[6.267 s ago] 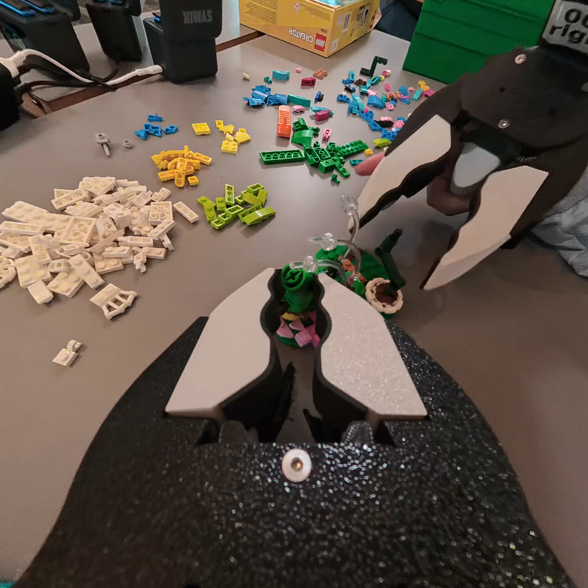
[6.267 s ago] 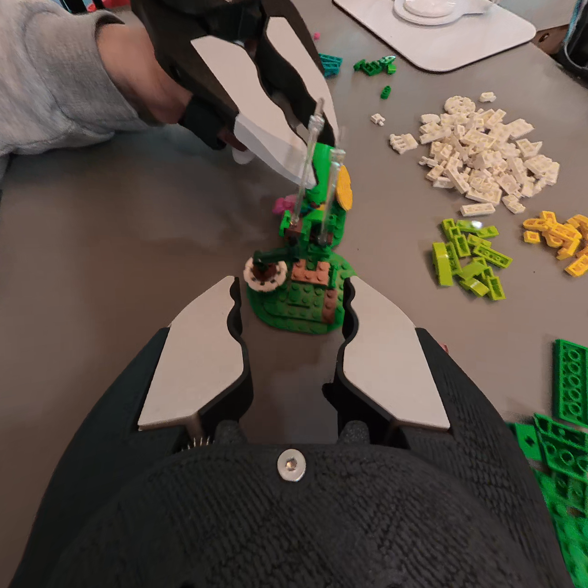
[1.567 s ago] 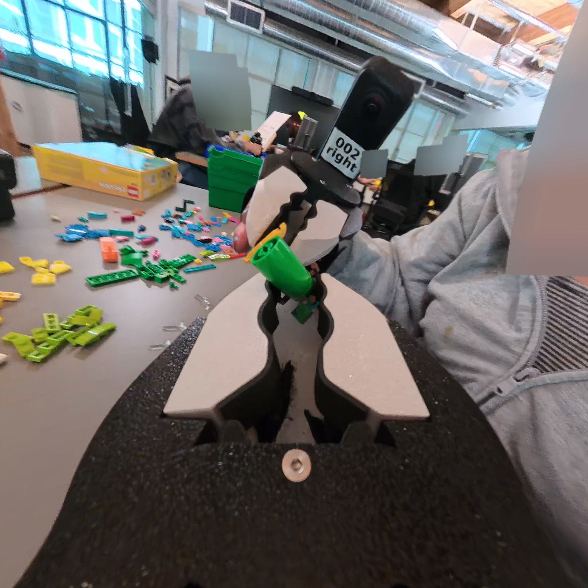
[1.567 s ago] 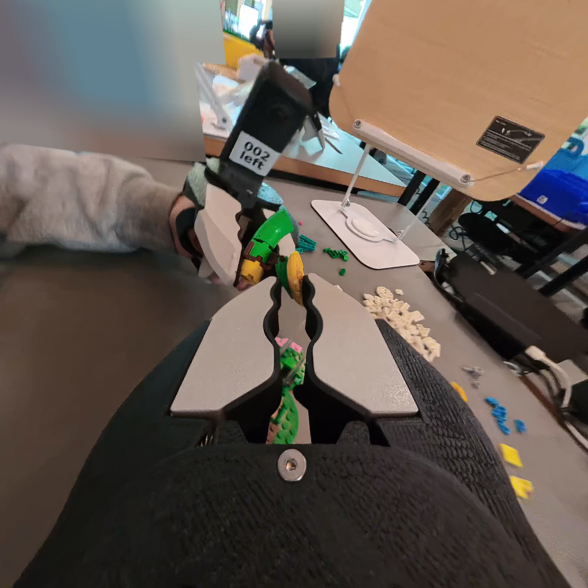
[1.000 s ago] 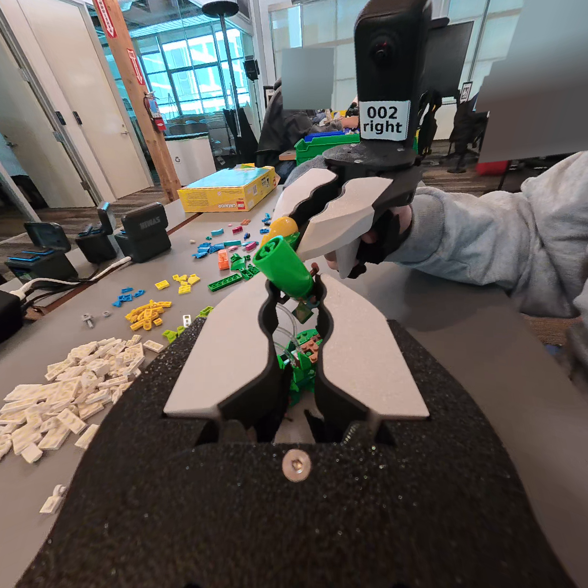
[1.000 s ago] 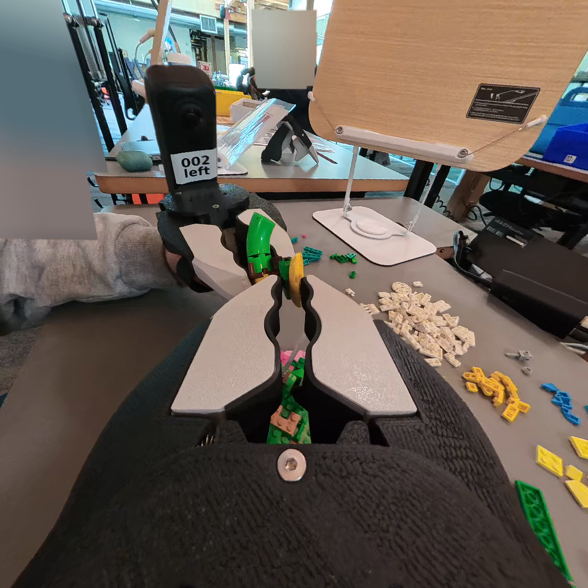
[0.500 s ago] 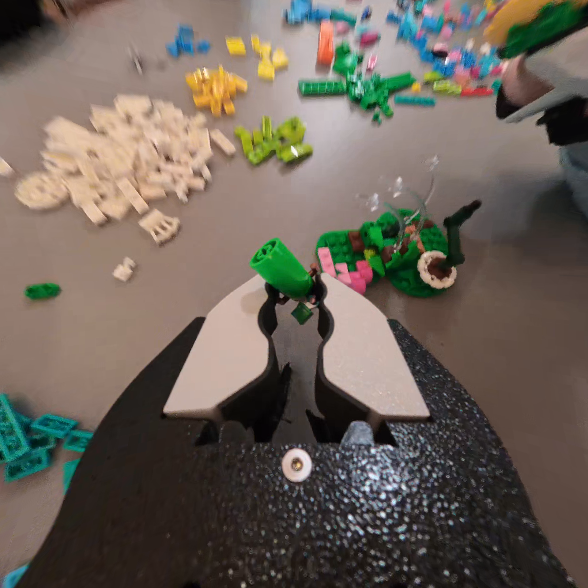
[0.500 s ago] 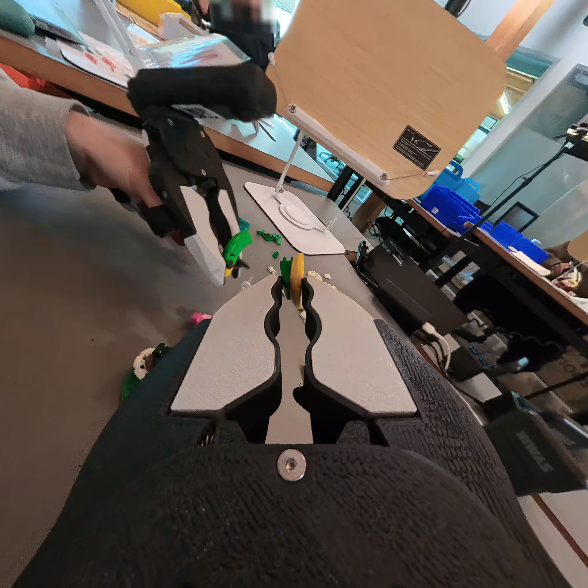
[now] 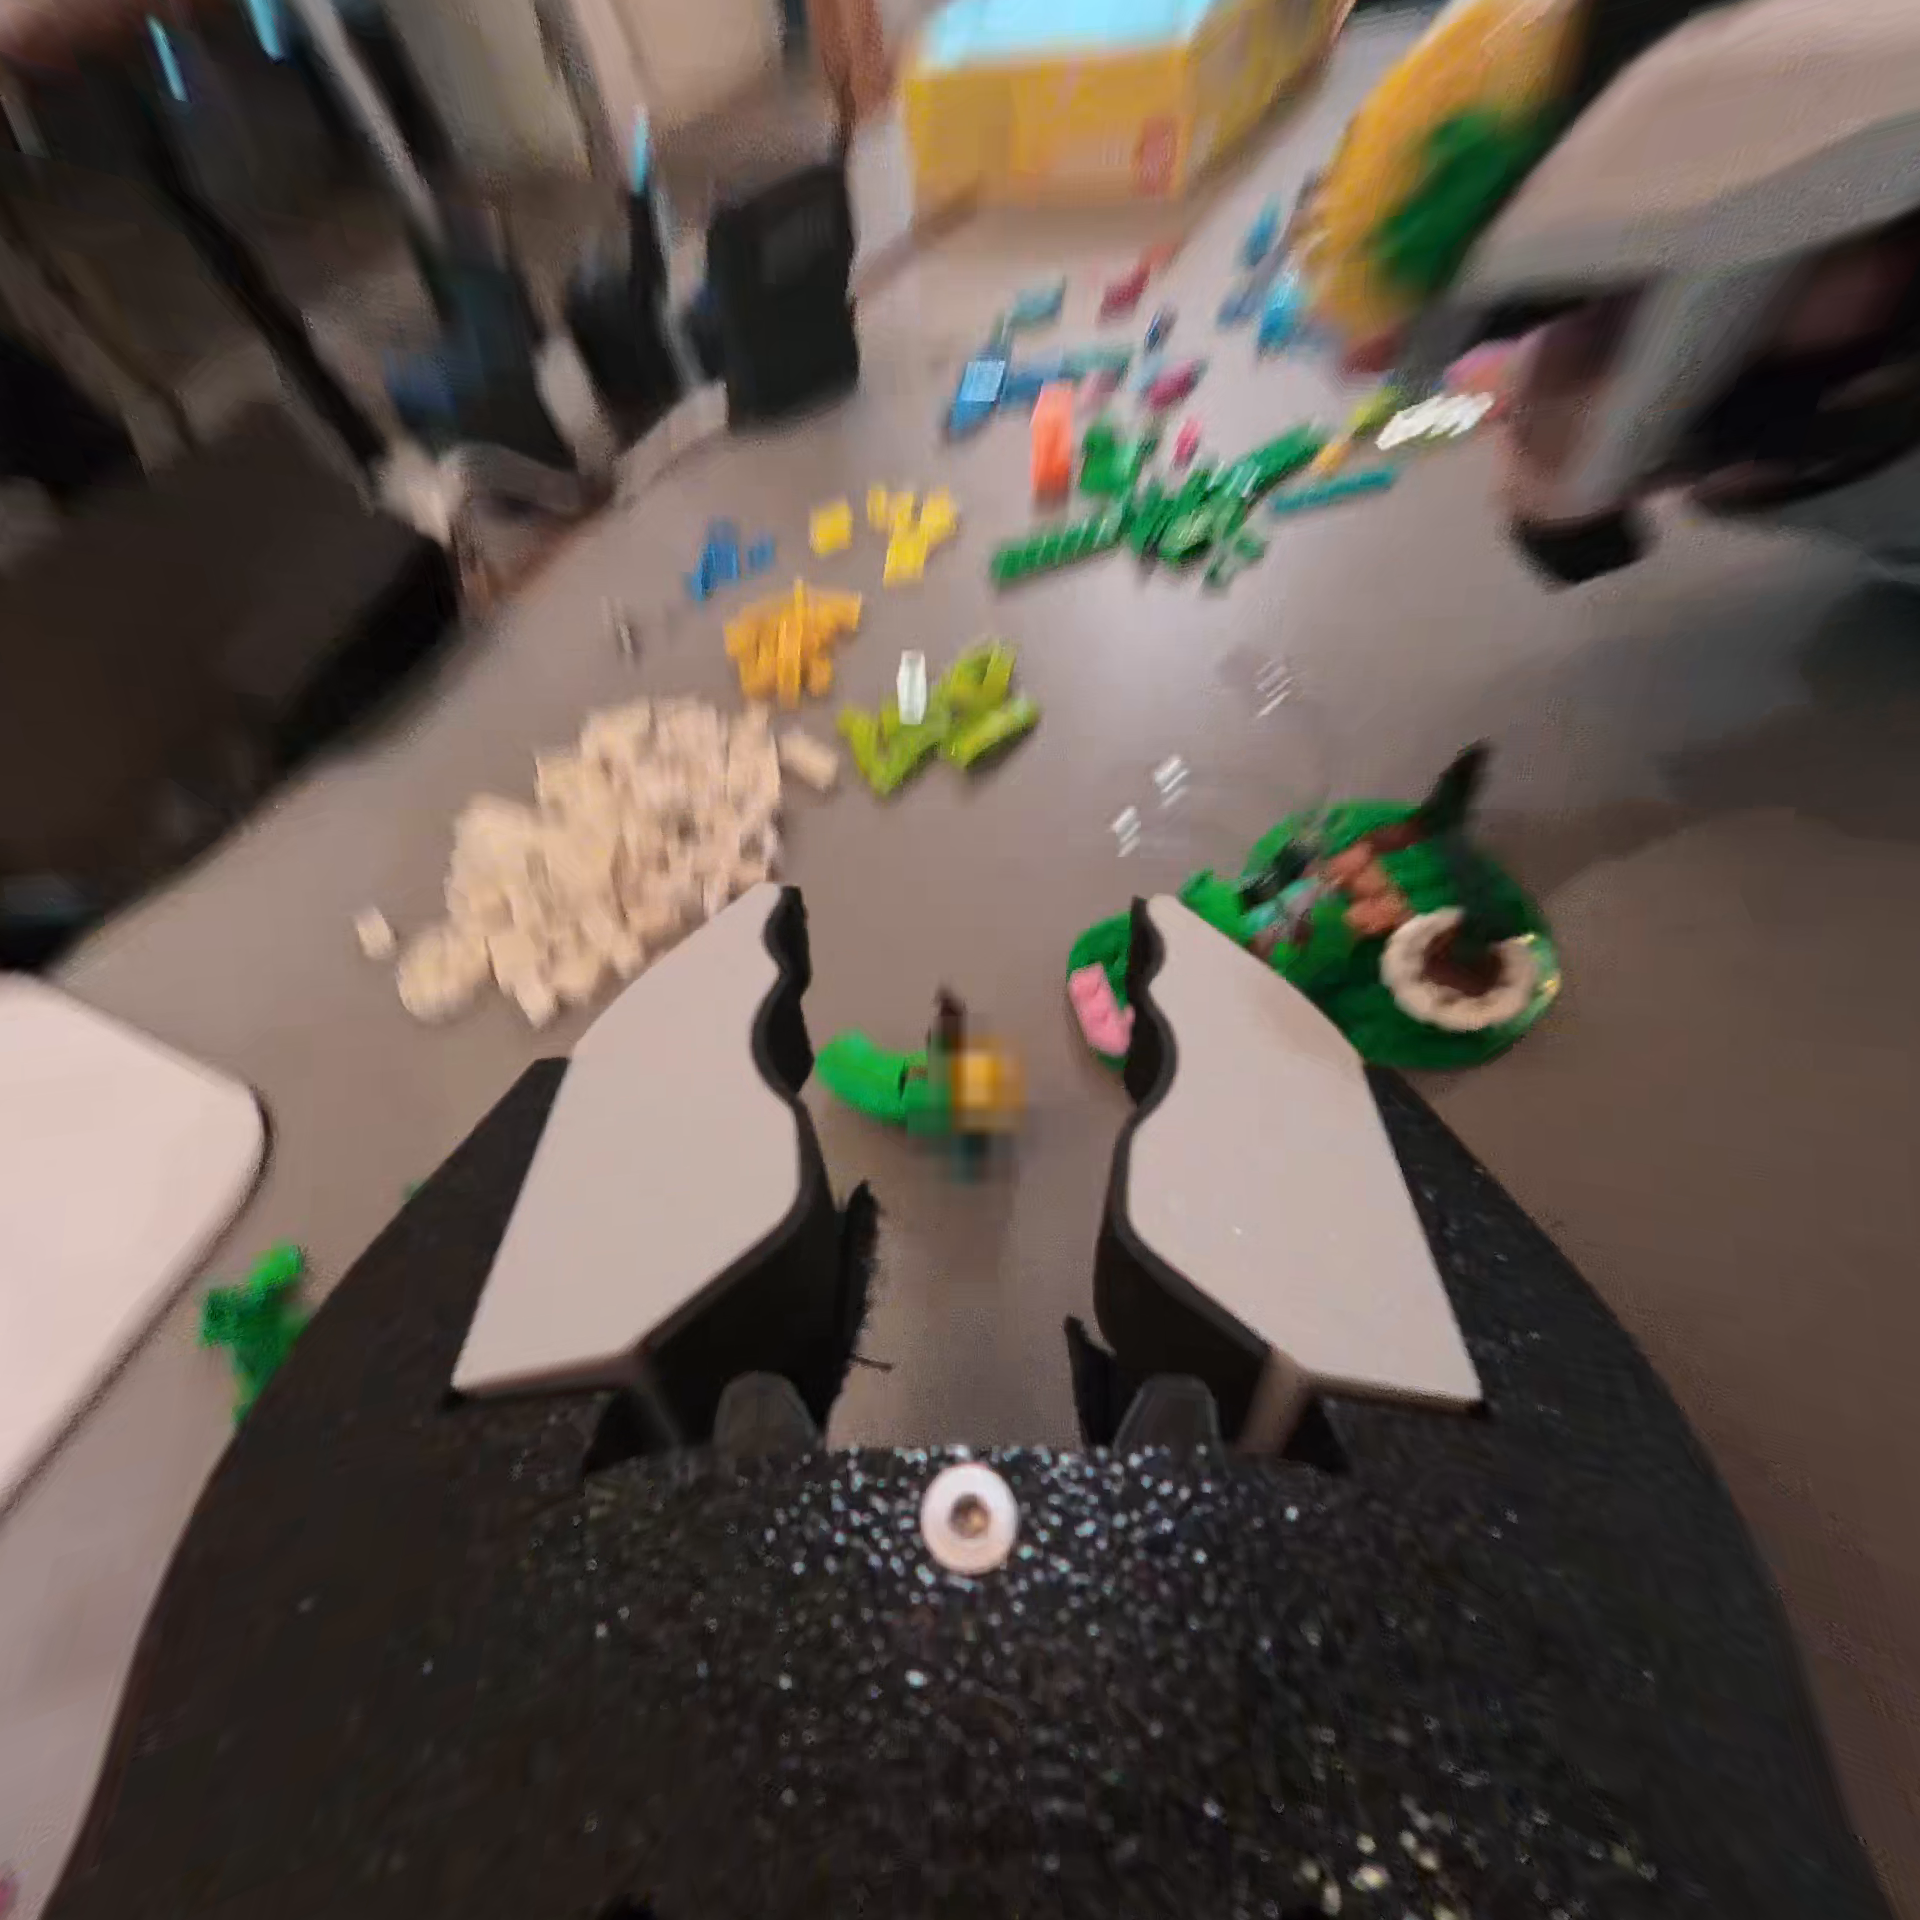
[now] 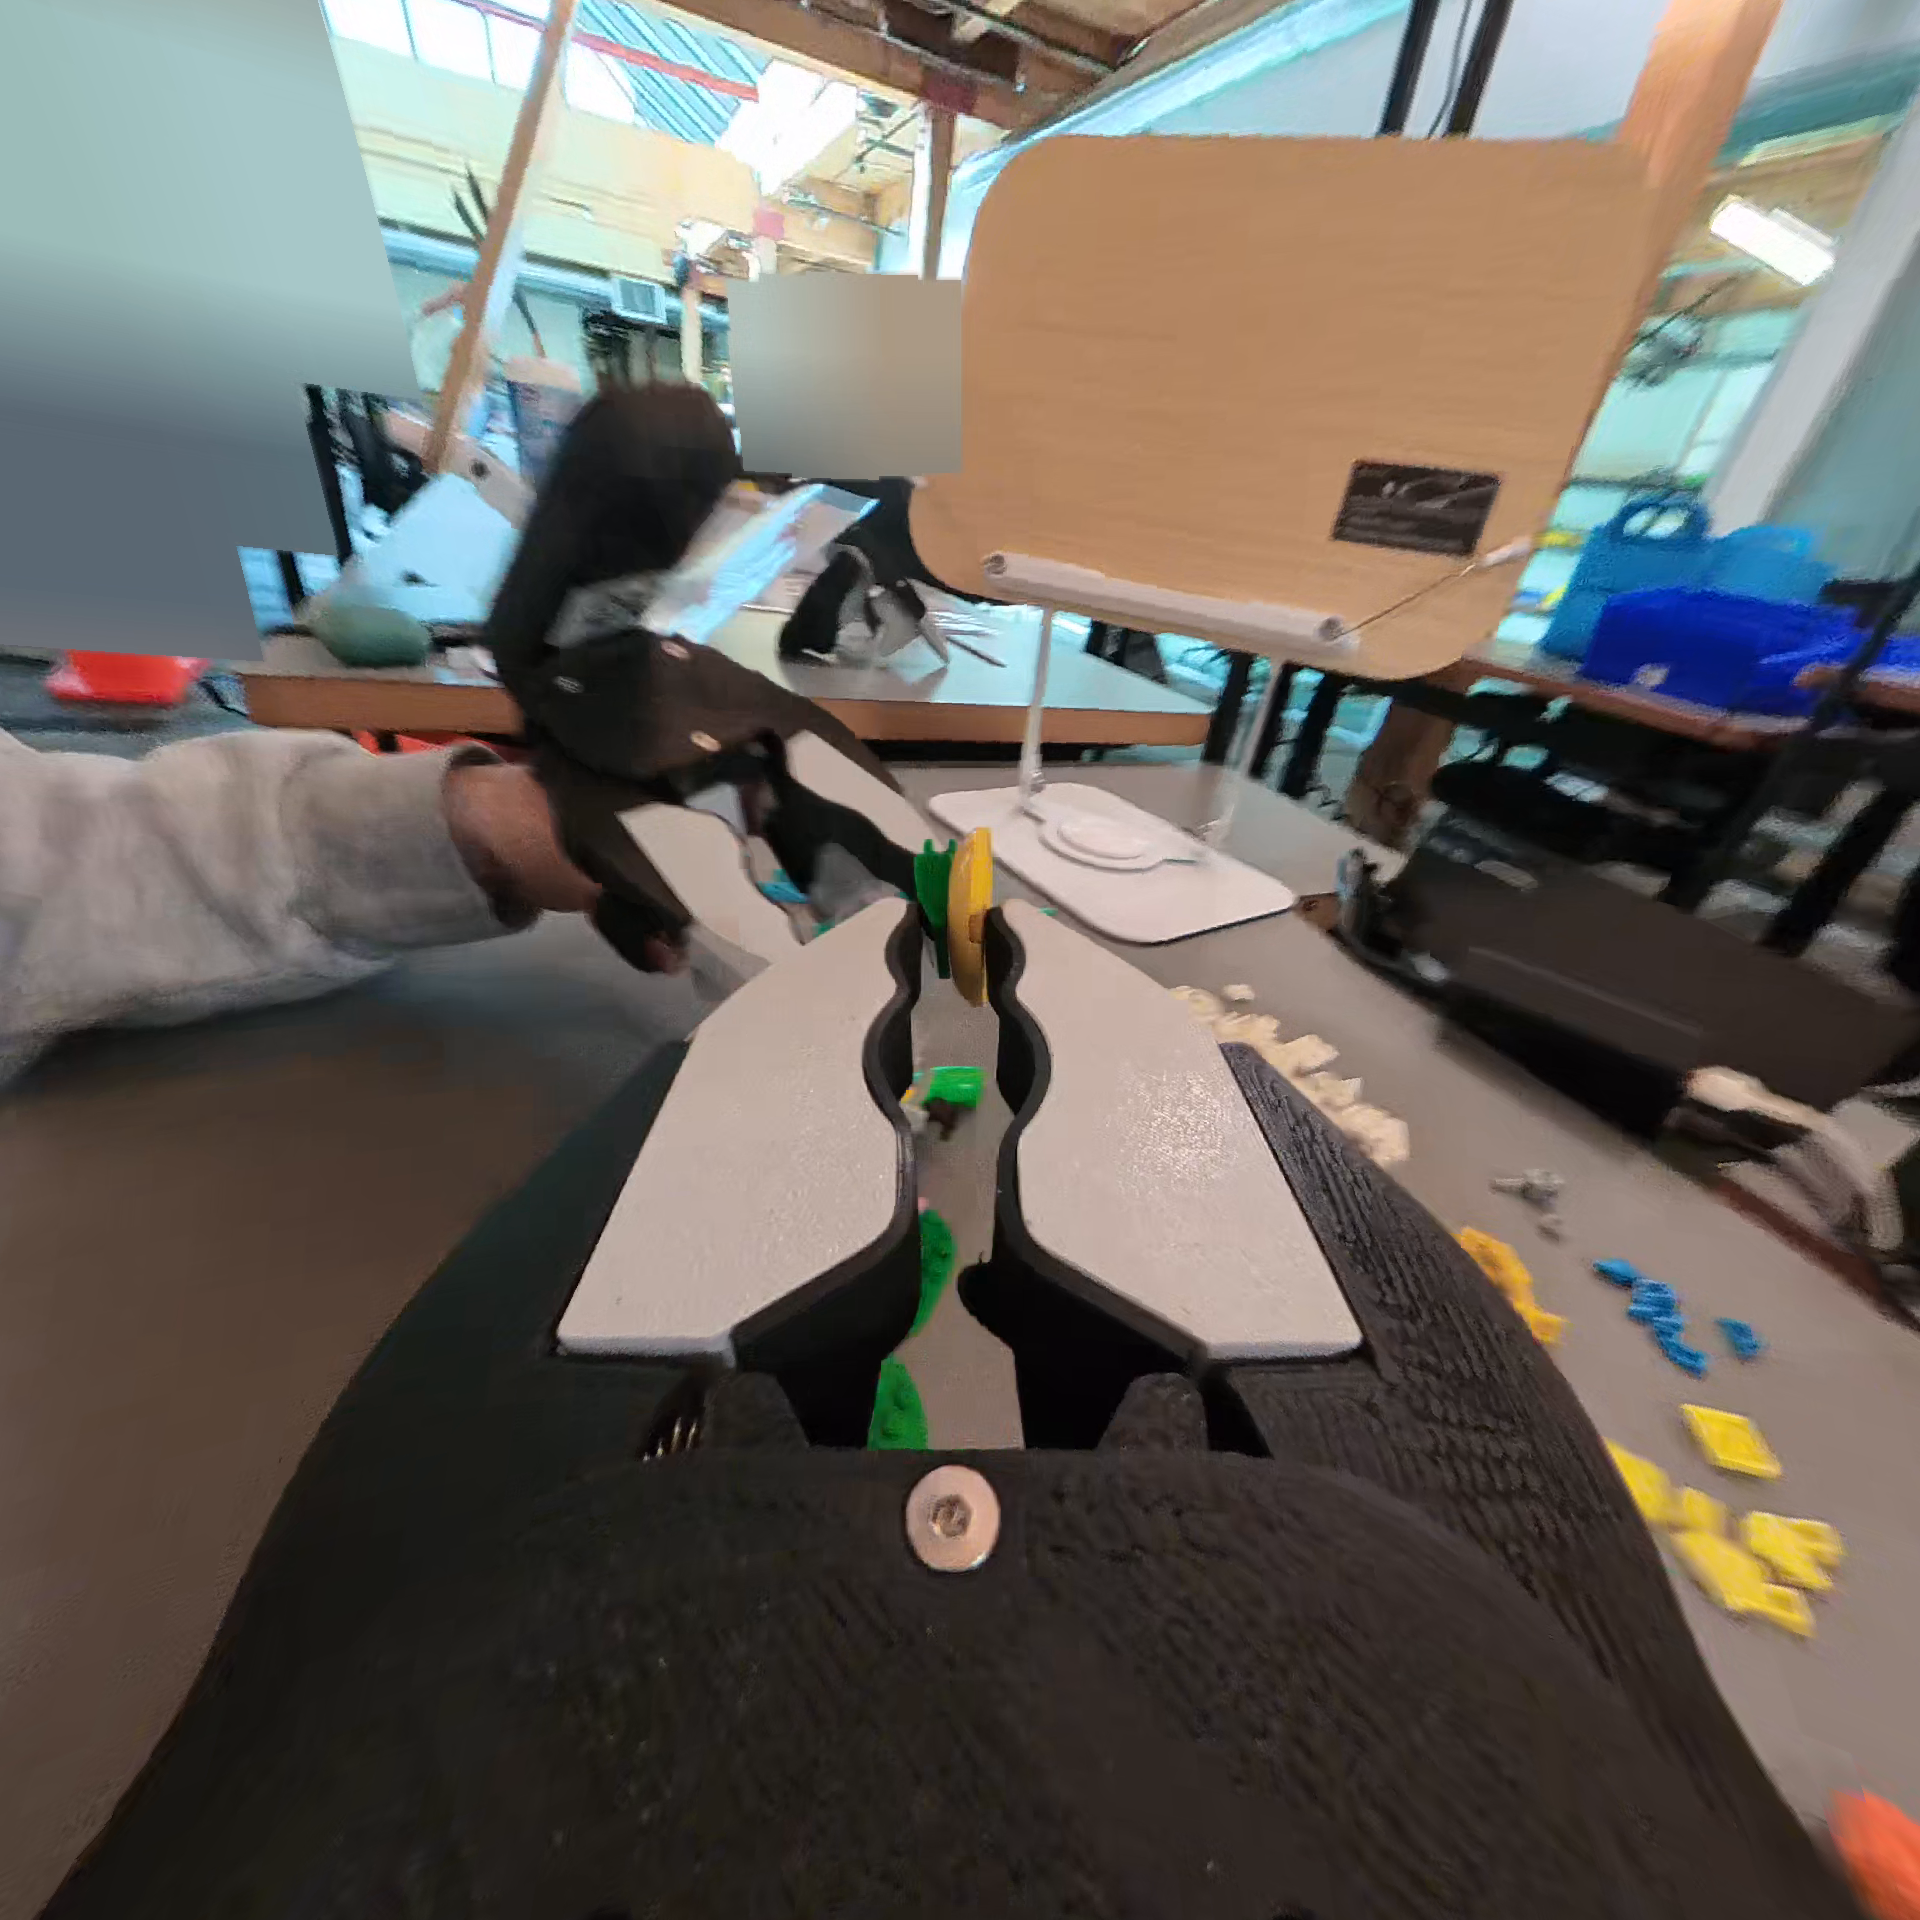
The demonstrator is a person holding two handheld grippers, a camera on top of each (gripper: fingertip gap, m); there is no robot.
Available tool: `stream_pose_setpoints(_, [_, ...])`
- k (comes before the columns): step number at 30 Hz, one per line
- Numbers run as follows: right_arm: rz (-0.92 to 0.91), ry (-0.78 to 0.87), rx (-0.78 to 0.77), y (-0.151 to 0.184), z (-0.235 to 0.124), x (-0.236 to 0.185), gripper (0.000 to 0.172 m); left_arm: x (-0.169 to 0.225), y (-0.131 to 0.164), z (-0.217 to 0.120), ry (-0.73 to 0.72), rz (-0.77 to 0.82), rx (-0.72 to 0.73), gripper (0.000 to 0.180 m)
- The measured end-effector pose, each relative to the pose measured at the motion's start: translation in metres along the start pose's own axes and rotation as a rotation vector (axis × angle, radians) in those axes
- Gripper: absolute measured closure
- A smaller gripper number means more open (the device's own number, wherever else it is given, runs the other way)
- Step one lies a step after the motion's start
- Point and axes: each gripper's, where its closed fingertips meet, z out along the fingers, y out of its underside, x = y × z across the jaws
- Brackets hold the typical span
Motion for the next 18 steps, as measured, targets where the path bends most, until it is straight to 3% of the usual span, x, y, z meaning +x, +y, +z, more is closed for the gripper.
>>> stream_pose_setpoints(1, [-0.065, 0.03, 0.008, -0.002, 0.0, 0.001, 0.161, 0.01, -0.017, -0.006, 0.024, 0.045, 0.103, 0.132])
stream_pose_setpoints(3, [-0.169, 0.032, 0.013, -0.003, 0.001, -0.007, 0.162, 0.031, -0.049, -0.019, 0.087, 0.091, 0.308, 0.15])
stream_pose_setpoints(5, [-0.193, -0.01, -0.008, 0.001, 0.005, -0.018, 0.161, 0.048, -0.065, -0.026, 0.124, 0.114, 0.425, 0.156])
stream_pose_setpoints(9, [-0.297, -0.035, -0.024, 0.008, 0.009, -0.03, 0.161, 0.069, -0.065, -0.018, 0.304, -0.074, 0.406, 0.143])
stream_pose_setpoints(13, [-0.559, 0.032, 0.014, 0.004, 0.009, -0.035, 0.161, 0.074, -0.064, -0.016, 0.517, -0.359, 0.394, 0.131])
stream_pose_setpoints(18, [-0.938, 0.106, -0.039, 0.011, 0.011, -0.043, 0.161, 0.075, -0.064, -0.018, 0.638, -0.475, 0.435, 0.141])
